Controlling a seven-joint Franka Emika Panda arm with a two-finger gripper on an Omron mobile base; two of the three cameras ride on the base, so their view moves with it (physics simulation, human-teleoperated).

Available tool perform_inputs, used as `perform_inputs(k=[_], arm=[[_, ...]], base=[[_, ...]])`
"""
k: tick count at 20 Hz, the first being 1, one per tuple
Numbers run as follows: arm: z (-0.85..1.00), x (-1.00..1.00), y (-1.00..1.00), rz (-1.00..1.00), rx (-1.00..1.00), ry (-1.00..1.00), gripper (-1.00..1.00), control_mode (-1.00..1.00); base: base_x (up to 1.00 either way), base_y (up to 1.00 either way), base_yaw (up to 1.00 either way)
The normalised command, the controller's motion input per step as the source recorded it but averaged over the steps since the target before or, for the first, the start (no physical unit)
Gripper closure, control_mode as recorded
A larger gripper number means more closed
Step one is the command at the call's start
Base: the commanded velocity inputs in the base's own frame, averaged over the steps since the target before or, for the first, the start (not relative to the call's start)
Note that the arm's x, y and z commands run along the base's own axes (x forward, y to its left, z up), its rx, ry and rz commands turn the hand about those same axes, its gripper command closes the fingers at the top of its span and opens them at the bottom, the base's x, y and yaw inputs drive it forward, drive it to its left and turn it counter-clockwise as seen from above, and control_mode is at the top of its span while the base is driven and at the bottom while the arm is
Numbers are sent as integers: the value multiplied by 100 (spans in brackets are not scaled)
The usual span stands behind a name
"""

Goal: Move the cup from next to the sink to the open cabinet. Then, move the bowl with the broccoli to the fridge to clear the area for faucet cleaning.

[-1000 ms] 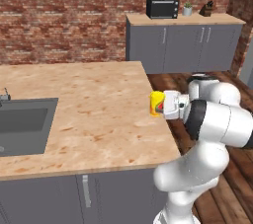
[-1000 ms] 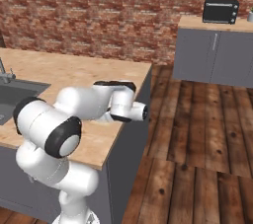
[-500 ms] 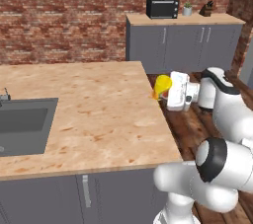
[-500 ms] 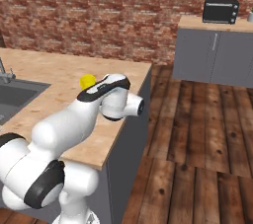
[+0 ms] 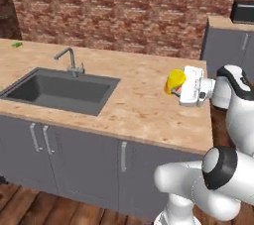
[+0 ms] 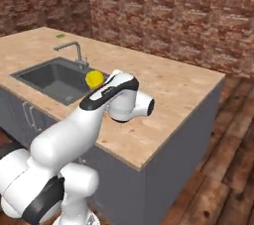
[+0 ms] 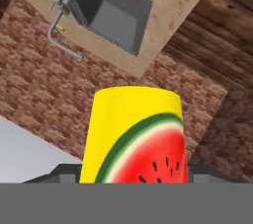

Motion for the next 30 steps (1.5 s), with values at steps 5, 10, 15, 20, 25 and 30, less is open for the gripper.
perform_inputs(k=[5,10,15,20,25,30], arm=[[0,0,0,0,0,0,100,100],[0,0,0,0,0,0,100,100],[0,0,0,0,0,0,100,100],[0,0,0,0,0,0,100,100],[0,0,0,0,0,0,100,100],[0,0,0,0,0,0,100,100]], base=[[-6,0,91],[0,2,93],[0,5,90],[0,4,89],[0,26,77],[-5,19,77]])
